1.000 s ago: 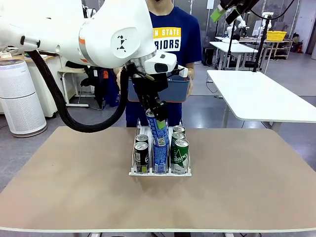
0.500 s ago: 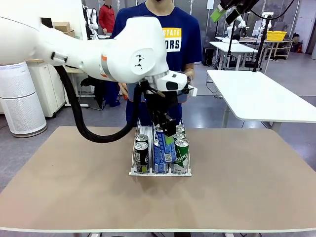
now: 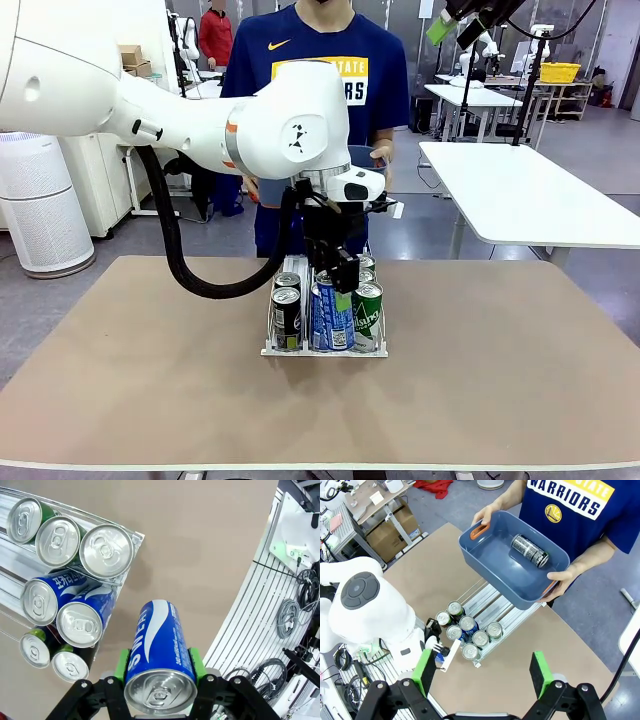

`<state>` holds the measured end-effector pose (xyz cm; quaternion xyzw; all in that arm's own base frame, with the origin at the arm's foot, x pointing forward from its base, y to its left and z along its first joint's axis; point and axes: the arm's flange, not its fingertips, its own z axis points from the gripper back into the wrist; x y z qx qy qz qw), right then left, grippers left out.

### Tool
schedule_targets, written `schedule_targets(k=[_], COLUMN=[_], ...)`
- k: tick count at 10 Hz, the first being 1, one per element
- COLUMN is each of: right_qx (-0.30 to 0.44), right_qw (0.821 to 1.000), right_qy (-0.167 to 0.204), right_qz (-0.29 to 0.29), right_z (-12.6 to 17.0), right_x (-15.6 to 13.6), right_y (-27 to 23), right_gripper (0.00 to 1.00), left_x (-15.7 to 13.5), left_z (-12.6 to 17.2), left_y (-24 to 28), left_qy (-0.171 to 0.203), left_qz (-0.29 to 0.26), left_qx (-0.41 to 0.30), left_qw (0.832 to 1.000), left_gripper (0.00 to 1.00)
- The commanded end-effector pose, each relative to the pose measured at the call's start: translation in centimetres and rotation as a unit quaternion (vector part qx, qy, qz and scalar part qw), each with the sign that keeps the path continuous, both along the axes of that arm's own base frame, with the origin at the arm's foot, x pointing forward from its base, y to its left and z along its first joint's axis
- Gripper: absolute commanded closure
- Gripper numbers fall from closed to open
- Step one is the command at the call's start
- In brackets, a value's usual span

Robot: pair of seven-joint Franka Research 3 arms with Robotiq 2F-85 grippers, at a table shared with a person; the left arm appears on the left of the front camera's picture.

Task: Fill the beverage cans into the dispenser.
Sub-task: Place the picked Ionic drink in the line of the Automatic Can Dispenser with the same cans.

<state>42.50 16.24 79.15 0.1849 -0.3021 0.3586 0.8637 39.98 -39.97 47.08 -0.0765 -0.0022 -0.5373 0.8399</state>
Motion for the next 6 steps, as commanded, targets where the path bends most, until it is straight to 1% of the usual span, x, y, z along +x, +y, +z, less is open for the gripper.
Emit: schedule_targets(k=[1,2,4,6], right_qx=[0.0,0.0,0.0,0.0], right_qw=[1.0,1.0,1.0,1.0], right_qy=[0.002,0.002,0.002,0.002], right_qz=[-0.002,-0.002,-0.002,-0.002], right_z=[0.0,0.0,0.0,0.0], right_x=[0.0,0.0,0.0,0.0], right_y=[0.0,0.0,0.0,0.0], right_gripper=[0.0,0.0,0.0,0.0], left_x=[-0.1,0.3,1.6,2.4], left_z=[-0.1,-0.8,-1.5,-1.7], left_y=[0.1,0.3,0.8,1.0], left_qy=[0.003,-0.004,-0.016,-0.024], left_qz=[-0.001,0.022,0.04,0.061], left_qx=[0.003,0.005,0.036,0.039], left_qw=[1.0,1.0,0.998,0.997], left_gripper=[0.43,0.43,0.43,0.43])
